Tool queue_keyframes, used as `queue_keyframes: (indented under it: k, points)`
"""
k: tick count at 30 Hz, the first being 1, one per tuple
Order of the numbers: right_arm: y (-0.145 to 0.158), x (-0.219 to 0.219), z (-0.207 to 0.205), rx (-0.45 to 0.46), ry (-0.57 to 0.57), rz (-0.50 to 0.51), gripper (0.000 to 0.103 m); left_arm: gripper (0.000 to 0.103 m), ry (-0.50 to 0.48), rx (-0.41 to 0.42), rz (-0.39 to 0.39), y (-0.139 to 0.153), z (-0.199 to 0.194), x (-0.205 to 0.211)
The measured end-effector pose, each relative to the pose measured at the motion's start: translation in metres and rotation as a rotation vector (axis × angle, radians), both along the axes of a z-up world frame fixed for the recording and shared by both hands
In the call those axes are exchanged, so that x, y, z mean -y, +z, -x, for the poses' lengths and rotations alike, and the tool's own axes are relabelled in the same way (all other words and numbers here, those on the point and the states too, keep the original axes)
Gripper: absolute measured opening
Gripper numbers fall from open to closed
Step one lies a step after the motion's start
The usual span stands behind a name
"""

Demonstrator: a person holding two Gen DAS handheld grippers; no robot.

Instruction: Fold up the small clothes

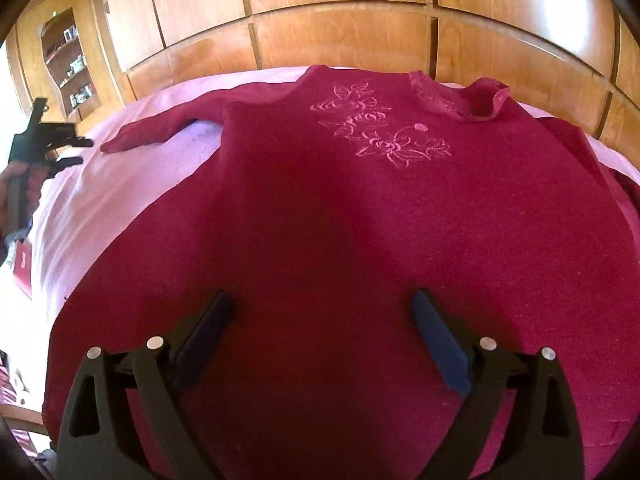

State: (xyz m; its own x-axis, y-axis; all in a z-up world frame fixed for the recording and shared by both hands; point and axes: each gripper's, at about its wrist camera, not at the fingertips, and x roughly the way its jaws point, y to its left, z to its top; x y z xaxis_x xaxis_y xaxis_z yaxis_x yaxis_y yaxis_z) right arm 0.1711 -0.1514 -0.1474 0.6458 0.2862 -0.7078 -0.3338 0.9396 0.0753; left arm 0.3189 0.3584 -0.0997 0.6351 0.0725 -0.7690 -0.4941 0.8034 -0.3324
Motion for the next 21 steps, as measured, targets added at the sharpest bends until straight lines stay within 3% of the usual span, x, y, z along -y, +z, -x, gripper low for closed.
queue_keyframes:
  k: [2,3,5,9,11,14,16,17,19,21]
  points:
    - [0.000,-0.002,0.000,0.002,0.000,0.011,0.095,0.040,-0.027,-0.029,-0.011,-0.005,-0.018,-0.002]
    - [0.001,-0.003,0.001,0.003,0.000,0.013,0.095,0.022,-0.045,-0.035,-0.005,-0.010,-0.026,-0.003]
    - [0.001,-0.003,0.000,0.002,0.000,0.013,0.095,0.000,-0.070,-0.062,-0.001,-0.016,-0.036,-0.002]
    - [0.001,-0.003,0.002,0.006,-0.001,0.018,0.095,0.000,-0.044,-0.012,-0.088,-0.005,-0.033,-0.001]
    - [0.001,-0.004,0.002,0.007,-0.001,0.019,0.095,0.000,0.022,0.002,-0.130,0.000,-0.016,-0.011]
    - [0.000,-0.004,0.002,0.009,-0.001,0.017,0.096,0.000,0.090,-0.055,-0.131,-0.015,-0.002,-0.032]
    - [0.000,-0.004,0.002,0.009,-0.001,0.017,0.096,0.000,0.084,-0.100,-0.139,-0.029,0.004,-0.035]
    - [0.000,-0.004,0.002,0.010,-0.001,0.017,0.096,0.000,0.087,-0.084,-0.126,-0.028,0.008,-0.035]
    - [0.000,-0.004,0.003,0.011,-0.002,0.018,0.096,0.000,0.074,0.023,0.030,-0.017,0.016,-0.042]
    - [0.000,-0.004,0.003,0.012,-0.003,0.019,0.096,0.000,0.053,0.077,0.018,0.000,0.016,-0.036]
